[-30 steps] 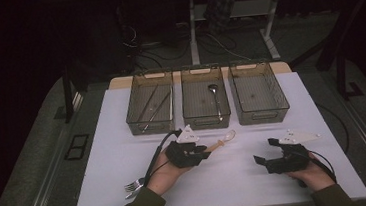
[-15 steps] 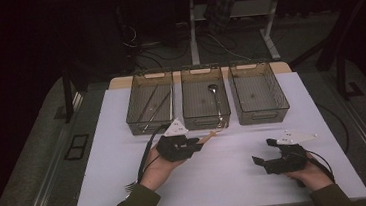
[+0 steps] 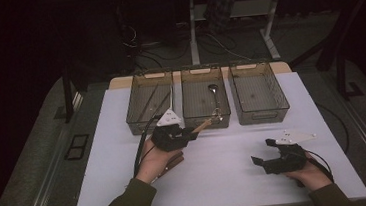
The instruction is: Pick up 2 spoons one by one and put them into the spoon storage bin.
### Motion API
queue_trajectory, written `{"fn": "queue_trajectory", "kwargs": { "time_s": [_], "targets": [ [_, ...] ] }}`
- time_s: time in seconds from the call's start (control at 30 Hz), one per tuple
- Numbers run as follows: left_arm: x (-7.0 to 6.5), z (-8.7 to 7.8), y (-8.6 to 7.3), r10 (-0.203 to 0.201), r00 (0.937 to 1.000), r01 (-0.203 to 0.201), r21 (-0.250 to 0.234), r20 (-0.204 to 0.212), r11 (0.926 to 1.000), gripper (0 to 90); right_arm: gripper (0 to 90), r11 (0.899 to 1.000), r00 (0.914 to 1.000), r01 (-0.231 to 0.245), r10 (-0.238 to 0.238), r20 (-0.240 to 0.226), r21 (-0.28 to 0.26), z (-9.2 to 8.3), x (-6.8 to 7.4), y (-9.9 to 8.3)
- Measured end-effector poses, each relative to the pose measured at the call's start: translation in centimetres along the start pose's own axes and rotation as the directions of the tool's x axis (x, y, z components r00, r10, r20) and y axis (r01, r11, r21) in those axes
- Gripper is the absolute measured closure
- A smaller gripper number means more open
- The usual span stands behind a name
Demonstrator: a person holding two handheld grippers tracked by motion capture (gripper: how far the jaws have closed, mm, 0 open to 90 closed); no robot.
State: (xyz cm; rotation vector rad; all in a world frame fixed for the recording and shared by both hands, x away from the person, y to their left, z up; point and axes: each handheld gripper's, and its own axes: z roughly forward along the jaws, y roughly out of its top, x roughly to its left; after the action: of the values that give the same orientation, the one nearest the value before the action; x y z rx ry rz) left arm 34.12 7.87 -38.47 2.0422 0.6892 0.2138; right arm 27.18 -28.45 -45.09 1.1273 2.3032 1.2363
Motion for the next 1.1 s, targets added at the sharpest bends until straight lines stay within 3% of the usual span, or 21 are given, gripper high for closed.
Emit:
{"fn": "queue_trajectory", "kwargs": {
  "time_s": [0.33,0.7,0.9,1.1],
  "targets": [
    [1.7,0.4,1.9,-0.014,0.9992,0.014,-0.011,-0.037,0.9998,72.2,13.5,1.000,0.9999,-0.012,0.012,0.003,0.001,0.0,-0.1,-0.1],
    [3.4,2.3,4.3,-0.019,0.9965,0.020,0.009,-0.082,0.9998,72.2,13.5,1.000,0.9999,-0.012,0.012,0.001,-0.003,-0.1,-0.1,-0.1],
    [4.7,3.8,5.5,-0.037,0.9936,0.042,0.046,-0.106,0.9981,72.1,13.6,1.000,0.9999,-0.015,0.014,-0.005,-0.008,-0.1,0.0,0.0],
    [5.5,5.7,6.1,-0.052,0.9880,0.068,0.107,-0.145,0.9919,71.7,13.6,1.000,0.9999,-0.013,0.013,-0.008,-0.012,-0.1,0.0,0.0]
  ]
}}
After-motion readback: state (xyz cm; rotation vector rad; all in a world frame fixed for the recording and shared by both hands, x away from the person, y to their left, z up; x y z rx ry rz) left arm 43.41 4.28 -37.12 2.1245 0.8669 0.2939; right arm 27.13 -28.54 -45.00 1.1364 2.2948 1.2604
